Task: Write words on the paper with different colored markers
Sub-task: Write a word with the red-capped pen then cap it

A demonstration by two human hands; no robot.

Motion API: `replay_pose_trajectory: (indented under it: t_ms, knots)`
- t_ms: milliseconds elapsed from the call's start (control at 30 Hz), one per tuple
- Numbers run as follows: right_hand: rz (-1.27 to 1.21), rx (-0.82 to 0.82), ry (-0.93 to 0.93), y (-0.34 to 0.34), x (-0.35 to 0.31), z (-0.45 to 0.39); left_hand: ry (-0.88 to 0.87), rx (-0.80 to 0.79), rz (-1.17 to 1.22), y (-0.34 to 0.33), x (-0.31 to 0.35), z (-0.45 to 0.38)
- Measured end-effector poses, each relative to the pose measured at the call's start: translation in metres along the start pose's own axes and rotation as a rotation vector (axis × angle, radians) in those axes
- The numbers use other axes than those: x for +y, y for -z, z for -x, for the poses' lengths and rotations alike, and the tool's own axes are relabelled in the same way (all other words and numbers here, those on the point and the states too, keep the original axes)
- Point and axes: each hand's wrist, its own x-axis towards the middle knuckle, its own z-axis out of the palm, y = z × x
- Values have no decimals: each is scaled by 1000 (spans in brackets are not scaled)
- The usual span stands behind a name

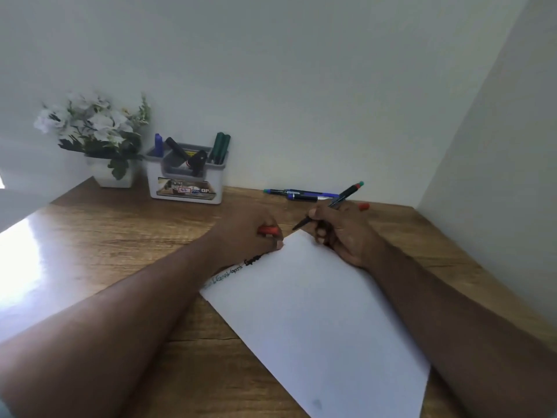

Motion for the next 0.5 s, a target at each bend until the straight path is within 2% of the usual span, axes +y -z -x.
replay_pose_trajectory:
  t_ms: [133,500]
  knots:
    - [112,-60,11,-2,2,1,7,12,-21,-1,-5,-3]
    - [226,-45,44,-7,3,3,-23,28,-13,-3,-9,-5]
